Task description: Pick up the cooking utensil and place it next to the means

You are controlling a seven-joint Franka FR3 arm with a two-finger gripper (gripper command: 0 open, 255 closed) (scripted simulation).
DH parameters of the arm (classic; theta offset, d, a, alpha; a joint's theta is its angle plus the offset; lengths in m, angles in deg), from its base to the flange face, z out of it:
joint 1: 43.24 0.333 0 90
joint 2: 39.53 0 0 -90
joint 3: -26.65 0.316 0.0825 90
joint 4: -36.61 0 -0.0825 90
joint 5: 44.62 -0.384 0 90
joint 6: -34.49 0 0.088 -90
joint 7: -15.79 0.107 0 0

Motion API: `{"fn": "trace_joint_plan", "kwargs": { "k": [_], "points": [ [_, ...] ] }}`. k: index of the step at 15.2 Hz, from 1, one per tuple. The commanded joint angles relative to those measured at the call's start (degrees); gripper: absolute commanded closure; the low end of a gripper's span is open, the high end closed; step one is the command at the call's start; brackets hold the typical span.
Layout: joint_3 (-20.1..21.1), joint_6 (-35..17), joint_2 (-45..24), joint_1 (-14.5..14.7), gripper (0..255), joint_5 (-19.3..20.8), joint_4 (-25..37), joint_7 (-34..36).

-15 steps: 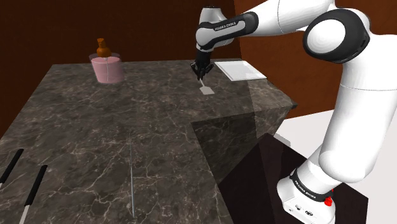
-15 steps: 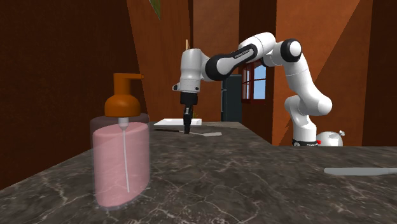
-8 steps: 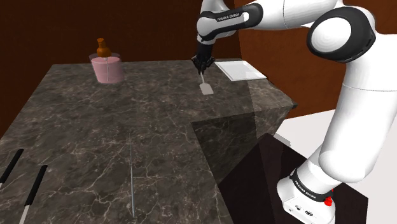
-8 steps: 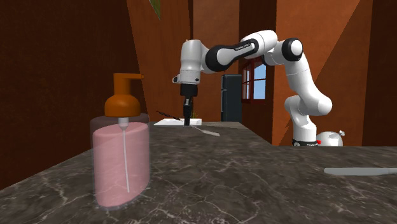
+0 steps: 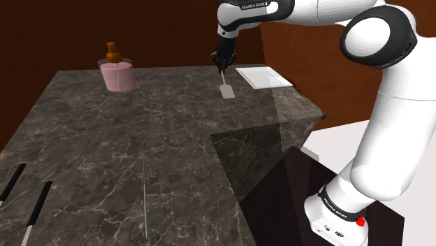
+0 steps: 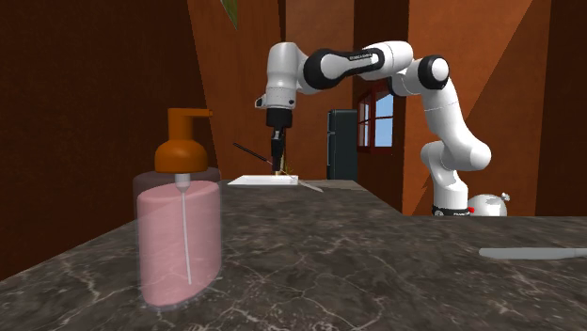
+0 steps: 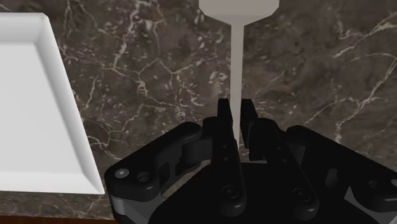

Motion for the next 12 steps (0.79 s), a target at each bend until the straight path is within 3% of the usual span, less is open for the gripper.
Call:
{"fn": "trace_joint_plan", "kwargs": {
  "k": [1, 12],
  "points": [
    [0.01, 0.81, 0.16, 0.02, 255, -0.01, 0.62, 0.0],
    [4.34, -4.37, 14.89, 6.74, 255, 0.7, -19.66, 11.59]
  ]
}}
